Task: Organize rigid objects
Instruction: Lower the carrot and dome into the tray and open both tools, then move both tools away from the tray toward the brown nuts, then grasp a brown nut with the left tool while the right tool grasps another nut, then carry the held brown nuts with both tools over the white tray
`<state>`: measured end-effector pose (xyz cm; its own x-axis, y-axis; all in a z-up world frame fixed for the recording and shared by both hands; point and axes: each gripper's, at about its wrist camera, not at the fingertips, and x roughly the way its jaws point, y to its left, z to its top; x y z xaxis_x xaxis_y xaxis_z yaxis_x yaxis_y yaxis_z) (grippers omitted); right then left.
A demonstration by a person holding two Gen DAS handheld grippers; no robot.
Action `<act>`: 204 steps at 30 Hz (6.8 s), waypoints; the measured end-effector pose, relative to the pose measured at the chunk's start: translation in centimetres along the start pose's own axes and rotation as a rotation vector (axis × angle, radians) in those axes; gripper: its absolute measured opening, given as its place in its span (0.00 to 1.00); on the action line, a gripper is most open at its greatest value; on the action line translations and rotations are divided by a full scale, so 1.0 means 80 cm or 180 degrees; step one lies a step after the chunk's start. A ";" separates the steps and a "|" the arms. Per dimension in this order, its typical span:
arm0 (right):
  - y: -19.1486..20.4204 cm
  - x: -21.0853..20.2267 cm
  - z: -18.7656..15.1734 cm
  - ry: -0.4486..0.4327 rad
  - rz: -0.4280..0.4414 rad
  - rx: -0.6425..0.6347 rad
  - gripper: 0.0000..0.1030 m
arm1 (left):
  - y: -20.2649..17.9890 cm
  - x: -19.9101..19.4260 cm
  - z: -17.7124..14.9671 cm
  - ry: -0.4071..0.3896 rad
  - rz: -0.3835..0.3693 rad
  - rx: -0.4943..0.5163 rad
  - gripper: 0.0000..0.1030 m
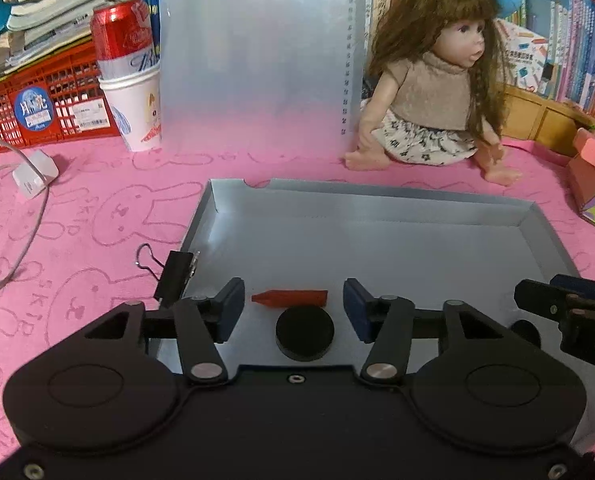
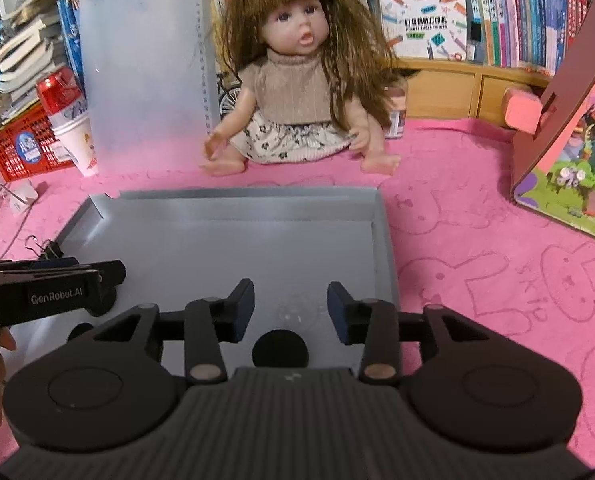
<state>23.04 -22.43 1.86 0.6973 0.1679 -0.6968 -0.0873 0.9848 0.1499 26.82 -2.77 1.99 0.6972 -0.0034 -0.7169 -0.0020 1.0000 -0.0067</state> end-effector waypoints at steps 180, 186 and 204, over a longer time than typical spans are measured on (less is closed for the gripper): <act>0.002 -0.116 -0.069 -0.0515 0.0180 0.0023 0.25 | 0.038 -0.134 -0.068 -0.0599 -0.0451 -0.0112 0.20; -0.007 -0.093 -0.047 -0.0380 0.0180 0.0093 0.25 | 0.039 -0.109 -0.044 -0.0506 -0.0422 -0.0105 0.20; -0.004 0.019 0.028 0.0254 0.0120 0.0144 0.25 | 0.018 0.001 0.027 -0.0059 -0.0223 -0.0118 0.20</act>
<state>25.70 -22.55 2.36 0.6350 0.2095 -0.7436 -0.0788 0.9751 0.2074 28.41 -1.30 3.43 0.7097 -0.0729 -0.7007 0.0211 0.9964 -0.0824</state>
